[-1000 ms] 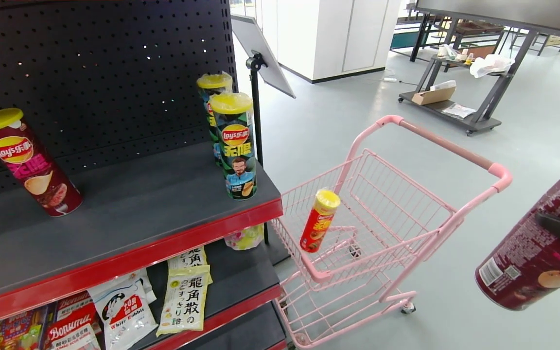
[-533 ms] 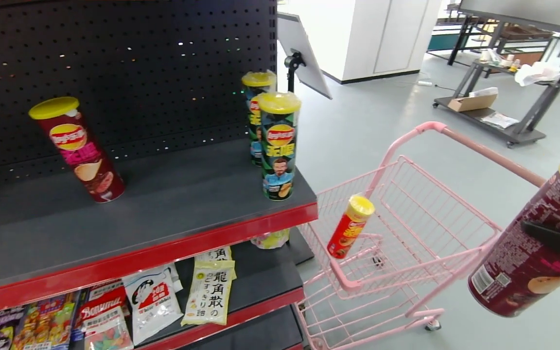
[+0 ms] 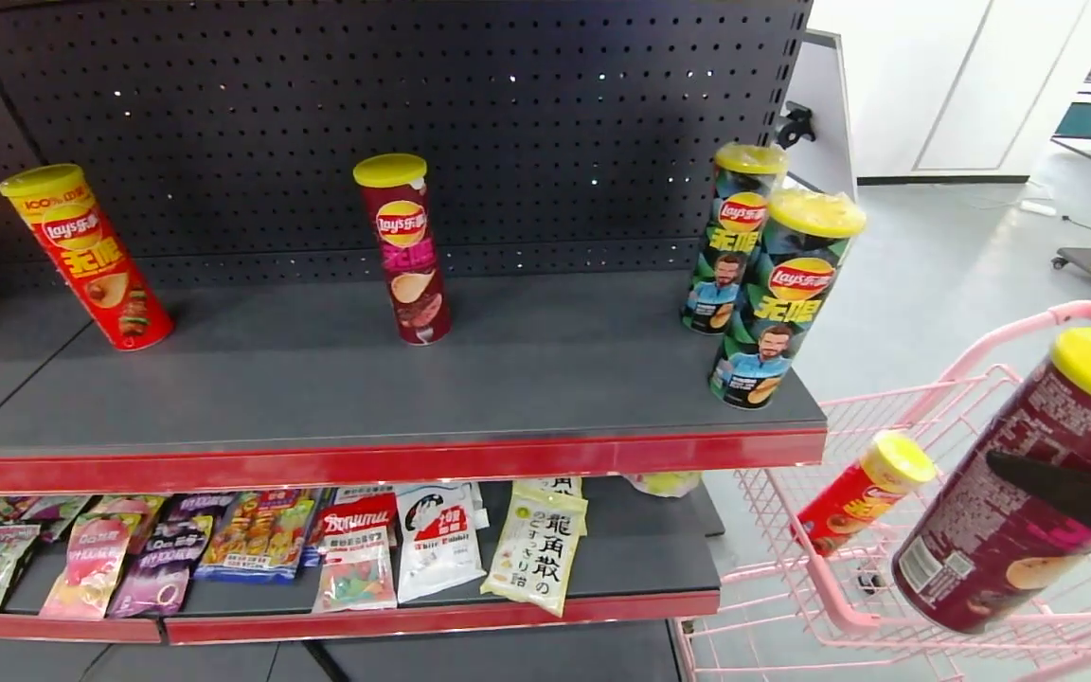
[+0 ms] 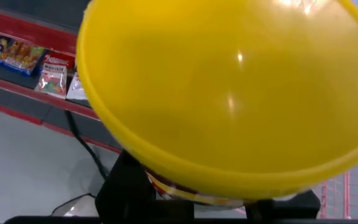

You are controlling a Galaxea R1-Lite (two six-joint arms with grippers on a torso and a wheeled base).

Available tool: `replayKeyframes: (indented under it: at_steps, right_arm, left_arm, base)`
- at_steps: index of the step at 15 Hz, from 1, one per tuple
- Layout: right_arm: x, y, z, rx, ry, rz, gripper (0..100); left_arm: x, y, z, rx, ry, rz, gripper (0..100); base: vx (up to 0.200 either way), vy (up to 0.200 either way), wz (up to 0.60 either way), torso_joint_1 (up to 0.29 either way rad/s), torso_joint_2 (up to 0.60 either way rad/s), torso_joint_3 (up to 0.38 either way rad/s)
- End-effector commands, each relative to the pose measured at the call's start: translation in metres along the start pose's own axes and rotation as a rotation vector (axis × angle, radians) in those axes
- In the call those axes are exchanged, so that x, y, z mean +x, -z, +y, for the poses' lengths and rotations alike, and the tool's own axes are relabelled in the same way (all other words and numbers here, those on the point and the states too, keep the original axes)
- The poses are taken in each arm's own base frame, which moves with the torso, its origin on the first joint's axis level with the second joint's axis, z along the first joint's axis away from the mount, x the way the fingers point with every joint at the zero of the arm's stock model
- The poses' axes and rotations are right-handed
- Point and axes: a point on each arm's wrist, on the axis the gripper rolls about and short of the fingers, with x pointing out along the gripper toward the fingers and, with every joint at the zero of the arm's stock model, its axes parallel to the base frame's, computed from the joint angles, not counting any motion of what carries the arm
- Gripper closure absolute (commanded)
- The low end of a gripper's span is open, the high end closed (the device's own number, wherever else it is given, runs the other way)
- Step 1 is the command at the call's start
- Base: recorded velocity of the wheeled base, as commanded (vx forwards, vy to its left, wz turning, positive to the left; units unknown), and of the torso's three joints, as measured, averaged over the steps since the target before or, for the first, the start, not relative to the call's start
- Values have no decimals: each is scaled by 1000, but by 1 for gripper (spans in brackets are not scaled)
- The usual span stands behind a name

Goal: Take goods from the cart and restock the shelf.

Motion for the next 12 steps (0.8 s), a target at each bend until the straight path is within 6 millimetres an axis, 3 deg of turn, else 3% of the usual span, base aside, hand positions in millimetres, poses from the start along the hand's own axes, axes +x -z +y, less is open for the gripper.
replayKeyframes:
  at_steps: [1,6,9,12]
  right_arm:
    - [1,1,0,5,0,5,100]
    - [-1,0,1,0,-37,-32,100]
    - [-8,17,5,-5,-144,-24,100]
    - [-13,22,7,-6,-184,-35,100]
  left_arm:
    - [0,0,0,0,0,1,0]
    - [0,0,0,5,-1,1,0]
    - [0,0,0,5,-1,1,0]
    - [0,0,0,5,-1,2,0]
  base:
    - [0,0,0,0,0,0]
    - [0,200,0,3,4,0]
    - [0,200,0,2,2,-1]
    - [0,200,0,4,4,1]
